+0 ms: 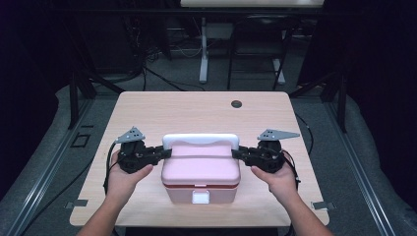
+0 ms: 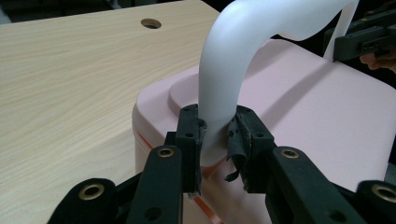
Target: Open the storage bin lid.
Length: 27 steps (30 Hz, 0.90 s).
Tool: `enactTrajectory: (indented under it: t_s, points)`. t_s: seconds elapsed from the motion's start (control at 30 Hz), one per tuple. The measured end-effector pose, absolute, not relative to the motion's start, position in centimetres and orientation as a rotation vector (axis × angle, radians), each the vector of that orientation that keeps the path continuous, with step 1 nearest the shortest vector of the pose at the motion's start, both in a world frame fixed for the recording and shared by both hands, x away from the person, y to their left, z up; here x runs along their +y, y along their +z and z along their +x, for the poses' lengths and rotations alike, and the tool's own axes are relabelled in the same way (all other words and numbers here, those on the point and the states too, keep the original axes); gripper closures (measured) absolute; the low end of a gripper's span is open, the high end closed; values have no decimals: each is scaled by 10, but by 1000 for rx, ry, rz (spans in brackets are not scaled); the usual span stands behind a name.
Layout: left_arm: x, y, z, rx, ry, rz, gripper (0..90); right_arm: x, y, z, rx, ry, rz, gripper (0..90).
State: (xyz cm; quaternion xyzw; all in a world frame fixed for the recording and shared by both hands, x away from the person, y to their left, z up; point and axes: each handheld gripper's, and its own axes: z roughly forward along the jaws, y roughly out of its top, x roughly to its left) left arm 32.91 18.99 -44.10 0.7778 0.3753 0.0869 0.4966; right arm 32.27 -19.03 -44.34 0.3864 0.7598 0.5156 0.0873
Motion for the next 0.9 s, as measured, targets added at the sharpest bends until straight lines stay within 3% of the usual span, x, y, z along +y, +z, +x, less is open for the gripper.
enactTrajectory:
  t_s: [0.9]
  points:
    - [199,-434,324,893,217,1865,687,-190,-436,326,2249,1554,1178,744]
